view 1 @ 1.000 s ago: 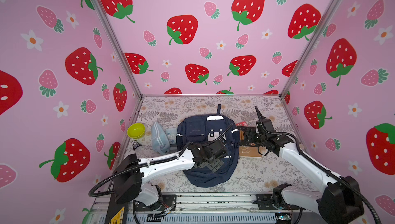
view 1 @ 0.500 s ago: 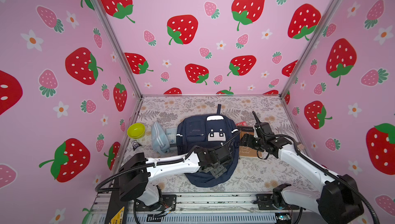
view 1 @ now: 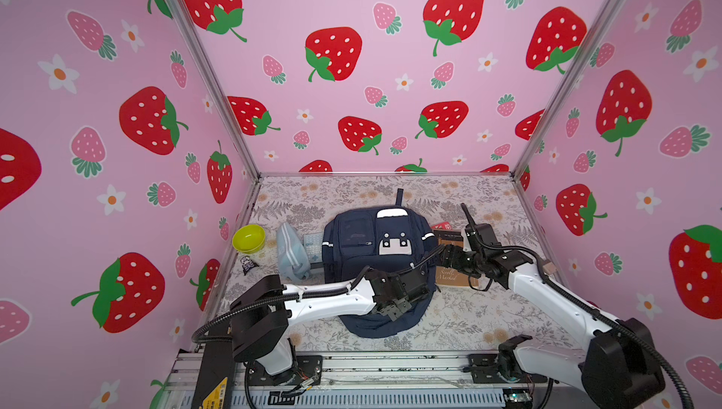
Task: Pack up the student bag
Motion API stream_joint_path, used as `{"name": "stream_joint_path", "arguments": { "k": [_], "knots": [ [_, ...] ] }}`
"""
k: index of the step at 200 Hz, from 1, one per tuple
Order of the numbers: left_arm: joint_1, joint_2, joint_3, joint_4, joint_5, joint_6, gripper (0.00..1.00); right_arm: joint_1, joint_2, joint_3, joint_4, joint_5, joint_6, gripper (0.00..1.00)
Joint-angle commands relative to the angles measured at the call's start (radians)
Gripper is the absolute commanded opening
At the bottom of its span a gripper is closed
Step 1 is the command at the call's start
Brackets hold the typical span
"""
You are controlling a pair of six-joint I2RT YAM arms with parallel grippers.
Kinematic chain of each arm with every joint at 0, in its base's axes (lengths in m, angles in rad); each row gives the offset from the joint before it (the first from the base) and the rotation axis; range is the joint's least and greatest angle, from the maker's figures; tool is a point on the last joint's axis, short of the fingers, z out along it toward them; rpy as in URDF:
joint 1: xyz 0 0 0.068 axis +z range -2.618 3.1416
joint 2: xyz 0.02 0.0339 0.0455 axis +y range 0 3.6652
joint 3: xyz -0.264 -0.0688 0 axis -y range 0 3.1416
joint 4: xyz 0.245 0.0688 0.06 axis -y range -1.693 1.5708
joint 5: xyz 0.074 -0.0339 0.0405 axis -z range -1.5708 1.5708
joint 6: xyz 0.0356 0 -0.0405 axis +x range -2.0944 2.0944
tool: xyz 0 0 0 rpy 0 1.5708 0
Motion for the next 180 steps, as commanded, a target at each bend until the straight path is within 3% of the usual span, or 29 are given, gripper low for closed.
{"name": "stream_joint_path", "arguments": {
  "k": [1,17,23,65,96,132,146,164,180],
  "knots": [
    [0.01,-0.04,0.046,0.035,-0.106,0.038,0.13,0.004,-0.024,-0.02,0.001,-0.013,0.026,0.78],
    [0.01,-0.066,0.046,0.057,-0.126,0.071,0.07,0.004,-0.026,-0.021,0.006,-0.023,0.023,0.77],
    [0.01,-0.076,0.045,0.069,-0.136,0.081,0.0,0.005,-0.03,-0.021,0.012,-0.029,0.02,0.77],
    [0.045,-0.179,0.006,0.152,-0.112,0.16,0.0,0.007,-0.103,-0.057,0.142,-0.11,-0.006,0.77],
    [0.118,-0.262,-0.017,0.178,0.022,0.172,0.0,0.009,-0.201,-0.118,0.282,-0.184,-0.025,0.8],
    [0.222,-0.371,-0.054,0.218,0.232,0.165,0.0,0.017,-0.362,-0.204,0.429,-0.123,-0.069,0.86],
    [0.271,-0.409,-0.069,0.233,0.31,0.153,0.0,0.015,-0.432,-0.251,0.501,-0.114,-0.112,0.84],
    [0.329,-0.441,-0.078,0.238,0.377,0.133,0.0,-0.001,-0.446,-0.259,0.555,-0.221,-0.158,0.78],
    [0.369,-0.458,-0.079,0.237,0.437,0.118,0.0,-0.025,-0.367,-0.239,0.583,-0.352,-0.172,0.72]
  ]
}}
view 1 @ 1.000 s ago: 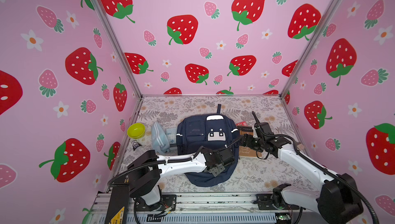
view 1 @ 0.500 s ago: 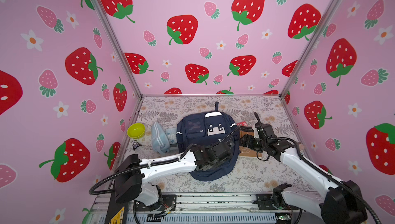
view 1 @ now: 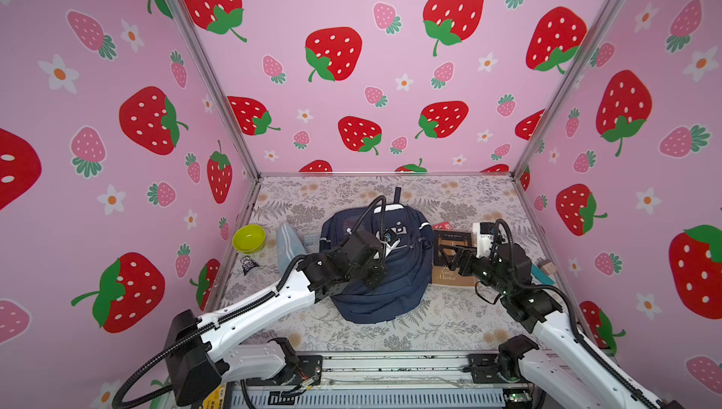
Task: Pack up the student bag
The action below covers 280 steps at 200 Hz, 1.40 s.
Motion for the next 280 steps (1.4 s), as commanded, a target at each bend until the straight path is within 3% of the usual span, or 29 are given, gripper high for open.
{"name": "stream_joint_path", "arguments": {
  "k": [1,37,132,210,252,280],
  "knots": [
    [0.055,-0.048,0.013,0.098,0.141,-0.036,0.0,-0.026,0.076,0.016,0.126,-0.17,-0.061,0.72],
    [0.157,-0.084,-0.008,0.141,0.294,-0.095,0.0,-0.073,0.261,-0.002,0.263,-0.391,-0.027,0.67],
    [0.305,-0.121,-0.047,0.26,0.563,-0.218,0.0,-0.158,0.435,-0.1,0.582,-0.609,0.041,0.77],
    [0.379,-0.129,-0.078,0.342,0.643,-0.309,0.0,-0.158,0.533,-0.108,0.75,-0.713,0.12,0.66],
    [0.398,-0.129,-0.091,0.361,0.648,-0.334,0.0,-0.154,0.534,-0.128,0.771,-0.74,0.131,0.54],
    [0.409,-0.136,-0.101,0.384,0.664,-0.356,0.0,-0.151,0.544,-0.146,0.775,-0.734,0.127,0.53]
  ]
}}
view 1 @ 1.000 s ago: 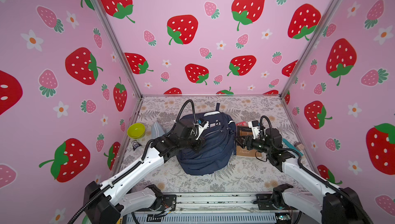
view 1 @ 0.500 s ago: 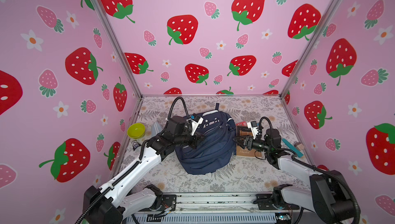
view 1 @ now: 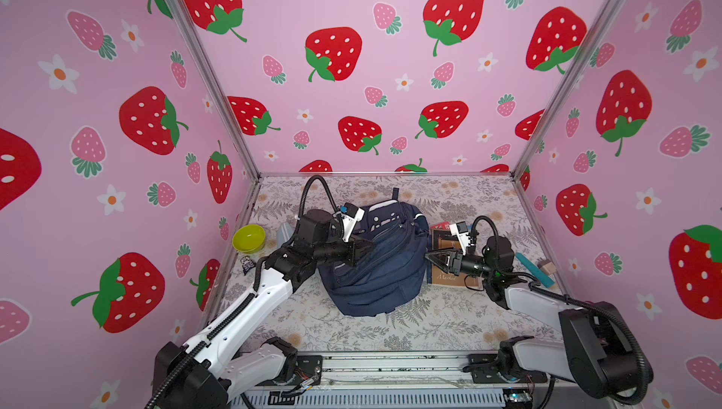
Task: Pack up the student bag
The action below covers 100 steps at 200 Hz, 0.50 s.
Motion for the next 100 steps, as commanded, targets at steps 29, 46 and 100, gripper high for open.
{"name": "stream_joint_path", "arguments": {
  "k": [29,46,100],
  "knots": [
    [0.02,-0.049,-0.001,0.16,0.078,-0.055,0.0,0.007,0.047,-0.032,0.114,-0.026,0.044,0.46],
    [0.022,-0.048,-0.002,0.159,0.078,-0.056,0.0,0.011,0.061,-0.034,0.162,-0.027,0.07,0.4],
    [0.024,-0.05,-0.016,0.156,0.067,-0.057,0.0,0.015,0.051,-0.04,0.156,-0.008,0.065,0.1]
  ]
}}
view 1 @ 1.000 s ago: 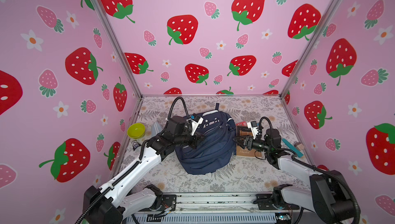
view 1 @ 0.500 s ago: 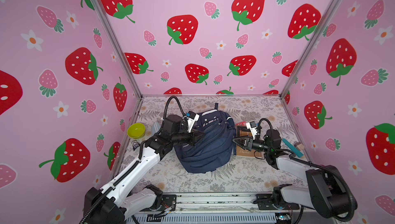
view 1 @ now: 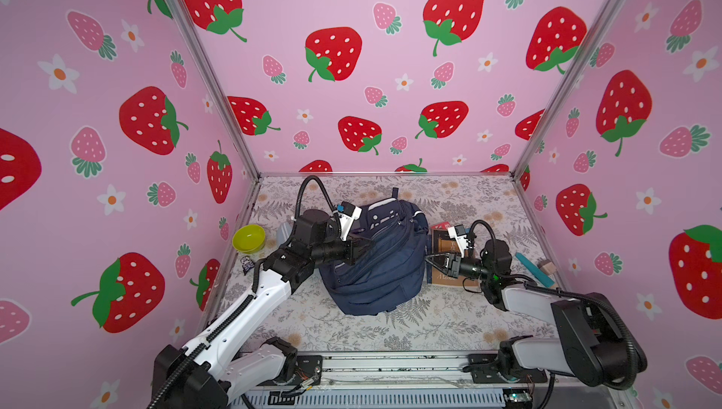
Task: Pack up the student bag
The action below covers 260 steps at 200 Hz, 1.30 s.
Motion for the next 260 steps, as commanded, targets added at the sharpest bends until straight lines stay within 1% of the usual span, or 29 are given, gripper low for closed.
{"name": "stream_joint_path", "arguments": {
  "k": [1,33,42,60,90,102,130,167,176,190,204,218,239,260],
  "knots": [
    [0.008,-0.037,0.009,0.114,0.039,-0.025,0.0,0.006,-0.01,-0.011,0.035,0.002,-0.001,0.1],
    [0.009,-0.037,0.004,0.107,0.03,-0.017,0.0,0.006,-0.045,-0.015,-0.069,0.051,-0.059,0.0],
    [0.01,-0.037,0.004,0.102,0.024,-0.013,0.0,0.006,-0.062,-0.009,-0.124,0.072,-0.084,0.0],
    [0.01,-0.036,0.001,0.09,0.01,-0.006,0.0,0.006,-0.106,0.013,-0.268,0.127,-0.152,0.0],
    [0.01,-0.028,-0.004,0.079,0.0,0.0,0.0,0.009,-0.184,0.091,-0.581,0.258,-0.287,0.0],
    [0.009,-0.022,-0.002,0.062,-0.023,0.009,0.0,0.023,-0.209,0.125,-0.686,0.312,-0.33,0.0],
    [0.007,-0.002,0.0,0.045,-0.055,0.006,0.0,0.107,-0.258,0.221,-0.908,0.533,-0.384,0.0],
    [-0.014,0.04,0.009,0.058,-0.081,-0.017,0.0,0.247,-0.269,0.338,-1.137,0.88,-0.377,0.0],
    [-0.027,0.052,0.018,0.056,-0.1,-0.013,0.0,0.274,-0.272,0.357,-1.177,0.946,-0.368,0.0],
    [-0.043,0.074,0.041,0.039,-0.138,-0.002,0.0,0.311,-0.286,0.376,-1.223,1.014,-0.354,0.0],
    [-0.051,0.098,0.066,0.013,-0.186,0.005,0.0,0.344,-0.312,0.388,-1.262,1.055,-0.34,0.0],
    [-0.054,0.123,0.092,-0.01,-0.224,0.004,0.0,0.377,-0.334,0.396,-1.278,1.059,-0.327,0.0],
    [-0.063,0.16,0.125,-0.009,-0.227,0.0,0.0,0.45,-0.347,0.406,-1.283,1.041,-0.313,0.0],
    [-0.084,0.201,0.162,-0.005,-0.231,0.001,0.0,0.563,-0.365,0.417,-1.265,1.046,-0.31,0.0]
  ]
}}
